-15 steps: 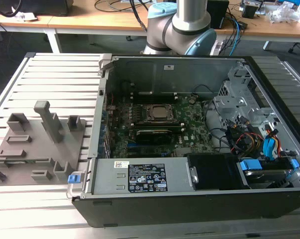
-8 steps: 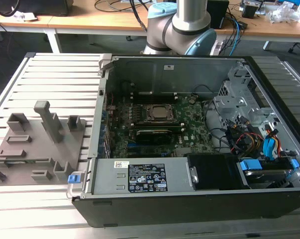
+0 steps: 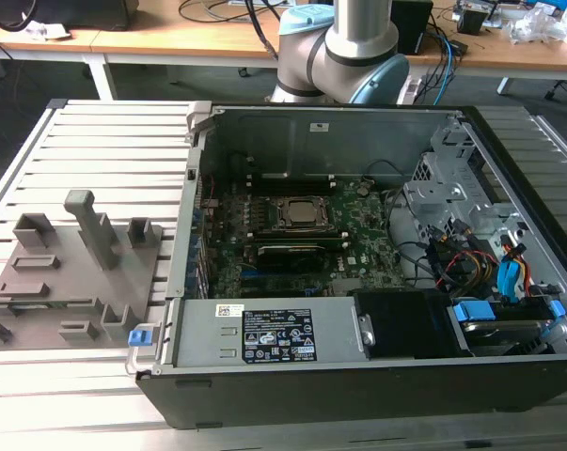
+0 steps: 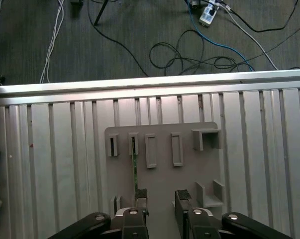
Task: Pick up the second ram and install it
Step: 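Pick up the second ram and move it above second insertion slot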
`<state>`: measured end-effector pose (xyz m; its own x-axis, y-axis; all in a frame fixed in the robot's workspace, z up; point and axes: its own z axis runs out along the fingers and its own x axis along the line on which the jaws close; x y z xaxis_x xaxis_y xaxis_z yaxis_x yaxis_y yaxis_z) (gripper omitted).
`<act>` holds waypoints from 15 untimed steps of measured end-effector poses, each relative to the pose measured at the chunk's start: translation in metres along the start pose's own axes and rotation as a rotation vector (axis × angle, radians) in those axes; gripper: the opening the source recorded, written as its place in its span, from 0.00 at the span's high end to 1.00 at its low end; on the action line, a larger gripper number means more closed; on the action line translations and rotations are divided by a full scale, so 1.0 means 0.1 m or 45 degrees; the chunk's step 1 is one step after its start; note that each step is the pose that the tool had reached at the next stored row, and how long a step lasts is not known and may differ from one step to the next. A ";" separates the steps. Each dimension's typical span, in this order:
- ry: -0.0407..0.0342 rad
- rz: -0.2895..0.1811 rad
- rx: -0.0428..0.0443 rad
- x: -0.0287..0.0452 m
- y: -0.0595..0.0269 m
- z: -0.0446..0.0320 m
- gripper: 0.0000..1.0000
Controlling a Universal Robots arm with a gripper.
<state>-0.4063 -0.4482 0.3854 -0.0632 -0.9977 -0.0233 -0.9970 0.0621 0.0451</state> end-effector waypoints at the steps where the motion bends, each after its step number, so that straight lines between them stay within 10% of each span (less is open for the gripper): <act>1: 0.0000 0.000 0.000 0.000 0.000 0.000 0.64; 15: 0.0003 0.000 0.000 0.004 -0.006 0.123 0.64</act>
<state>-0.4063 -0.4483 0.3731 -0.0632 -0.9977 -0.0230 -0.9971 0.0621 0.0450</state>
